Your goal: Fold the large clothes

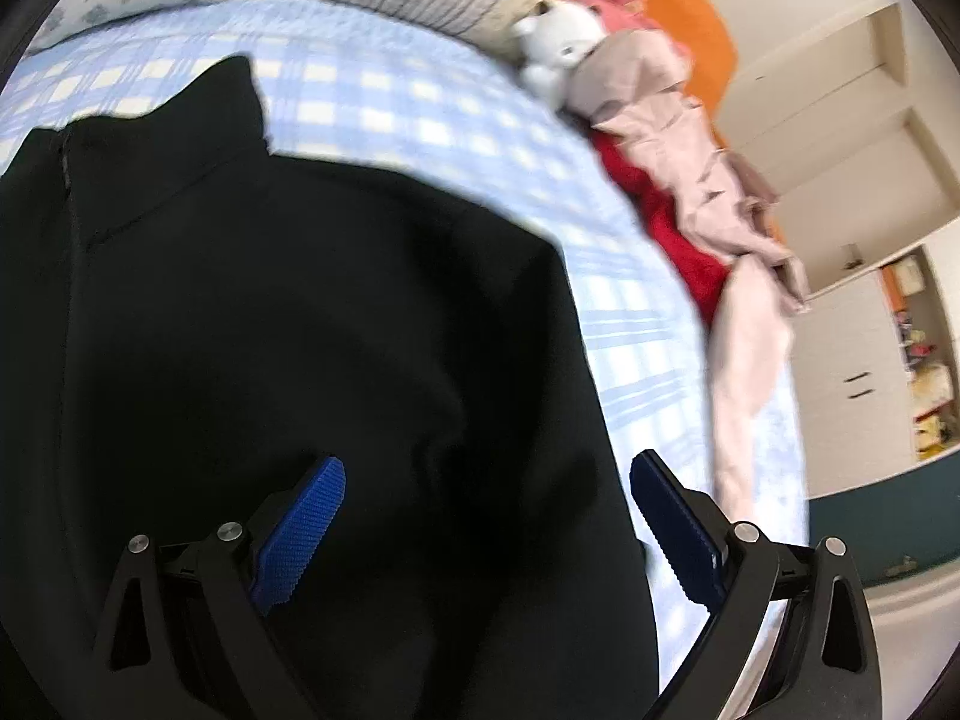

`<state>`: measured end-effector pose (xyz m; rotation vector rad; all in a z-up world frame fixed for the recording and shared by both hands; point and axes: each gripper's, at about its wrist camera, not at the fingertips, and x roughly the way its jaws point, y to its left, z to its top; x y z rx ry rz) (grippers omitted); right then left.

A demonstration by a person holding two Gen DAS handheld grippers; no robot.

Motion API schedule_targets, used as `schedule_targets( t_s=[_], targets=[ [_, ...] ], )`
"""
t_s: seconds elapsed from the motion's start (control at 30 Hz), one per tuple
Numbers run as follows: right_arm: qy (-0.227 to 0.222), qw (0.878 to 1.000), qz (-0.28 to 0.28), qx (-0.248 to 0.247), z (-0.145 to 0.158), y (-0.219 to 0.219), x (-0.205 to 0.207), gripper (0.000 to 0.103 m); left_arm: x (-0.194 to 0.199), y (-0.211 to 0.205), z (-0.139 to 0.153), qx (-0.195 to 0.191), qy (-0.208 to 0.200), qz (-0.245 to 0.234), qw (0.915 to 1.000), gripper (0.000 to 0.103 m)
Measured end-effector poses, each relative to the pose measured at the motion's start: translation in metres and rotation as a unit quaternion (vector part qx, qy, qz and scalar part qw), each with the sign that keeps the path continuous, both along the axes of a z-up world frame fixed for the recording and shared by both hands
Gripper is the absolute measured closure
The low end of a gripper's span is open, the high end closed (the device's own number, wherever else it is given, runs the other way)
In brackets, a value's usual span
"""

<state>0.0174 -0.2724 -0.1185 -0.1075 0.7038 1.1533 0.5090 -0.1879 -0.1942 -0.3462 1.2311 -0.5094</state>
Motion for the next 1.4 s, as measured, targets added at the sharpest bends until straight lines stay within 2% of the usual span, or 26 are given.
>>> schedule_targets(
  t_s=[0.1, 0.17, 0.2, 0.3, 0.33, 0.4, 0.43, 0.5, 0.6, 0.63, 0.7, 0.8, 0.87, 0.9, 0.93, 0.97, 1.0, 1.07, 1.17, 1.27, 1.3, 1.4],
  targets=[
    [0.015, 0.998, 0.006, -0.057, -0.035, 0.025, -0.009, 0.093, 0.002, 0.006, -0.012, -0.001, 0.001, 0.005, 1.0, 0.006],
    [0.017, 0.995, 0.003, -0.101, -0.049, 0.031, -0.012, 0.075, 0.004, 0.01, -0.015, -0.016, -0.002, 0.011, 0.9998, 0.006],
    [0.015, 0.994, -0.002, -0.105, -0.05, 0.028, -0.012, 0.059, 0.005, 0.014, -0.015, -0.026, -0.006, 0.012, 0.9996, 0.006],
    [0.01, 0.998, -0.035, -0.041, -0.03, -0.01, -0.007, 0.025, 0.008, 0.018, -0.013, -0.029, -0.015, 0.012, 0.9994, 0.006],
    [0.008, 0.999, -0.053, -0.011, -0.019, -0.028, 0.003, 0.025, 0.006, 0.022, -0.012, -0.032, -0.019, 0.012, 0.9992, 0.006],
    [-0.001, 0.995, -0.091, 0.038, -0.003, -0.057, 0.027, 0.027, 0.007, 0.023, -0.009, -0.032, -0.029, 0.014, 0.999, 0.025],
    [-0.002, 0.99, -0.133, 0.053, 0.003, -0.074, 0.048, 0.037, 0.009, 0.023, -0.01, -0.031, -0.027, 0.015, 0.999, 0.036],
    [0.023, 0.976, -0.209, 0.06, 0.002, -0.102, 0.104, 0.056, 0.012, 0.025, -0.014, -0.042, -0.02, 0.016, 0.9988, 0.042],
    [0.064, 0.953, -0.291, 0.057, -0.014, -0.127, 0.186, 0.059, 0.013, 0.023, -0.017, -0.044, -0.023, 0.015, 0.9987, 0.044],
    [0.081, 0.947, -0.304, 0.06, -0.022, -0.129, 0.206, 0.065, 0.012, 0.023, -0.017, -0.045, -0.026, 0.013, 0.9986, 0.048],
    [0.128, 0.932, -0.333, 0.064, -0.042, -0.135, 0.252, 0.066, 0.012, 0.023, -0.019, -0.047, -0.029, 0.009, 0.9984, 0.054],
    [0.166, 0.915, -0.366, 0.033, -0.072, -0.128, 0.295, 0.066, 0.013, 0.024, -0.018, -0.055, -0.032, 0.008, 0.998, 0.066],
    [0.191, 0.907, -0.375, 0.019, -0.092, -0.128, 0.309, 0.068, 0.014, 0.026, -0.016, -0.058, -0.035, 0.007, 0.9977, 0.074],
    [0.199, 0.906, -0.375, 0.011, -0.1, -0.127, 0.313, 0.078, 0.015, 0.025, -0.014, -0.056, -0.039, 0.006, 0.9977, 0.076],
    [0.206, 0.905, -0.372, 0.009, -0.106, -0.124, 0.315, 0.087, 0.016, 0.025, -0.013, -0.054, -0.042, 0.004, 0.9976, 0.083],
    [0.211, 0.905, -0.368, 0.016, -0.115, -0.125, 0.313, 0.099, 0.017, 0.026, -0.012, -0.052, -0.045, 0.004, 0.9976, 0.089],
    [0.215, 0.905, -0.365, 0.032, -0.115, -0.125, 0.313, 0.099, 0.018, 0.026, -0.01, -0.054, -0.049, 0.005, 0.9973, 0.091],
    [0.221, 0.898, -0.371, 0.087, -0.113, -0.137, 0.317, 0.099, 0.02, 0.03, -0.006, -0.064, -0.057, 0.018, 0.9962, 0.093],
    [0.235, 0.879, -0.392, 0.138, -0.109, -0.165, 0.321, 0.099, 0.025, 0.036, -0.002, -0.055, -0.062, 0.036, 0.9959, 0.094],
    [0.265, 0.861, -0.402, 0.166, -0.12, -0.187, 0.327, 0.099, 0.032, 0.044, -0.008, -0.054, -0.057, 0.065, 0.9948, 0.094],
    [0.269, 0.858, -0.404, 0.169, -0.123, -0.189, 0.327, 0.099, 0.035, 0.047, -0.014, -0.054, -0.055, 0.078, 0.9939, 0.094],
    [0.294, 0.84, -0.42, 0.175, -0.149, -0.191, 0.336, 0.099, 0.04, 0.05, -0.032, -0.058, -0.038, 0.096, 0.993, 0.094]
  ],
)
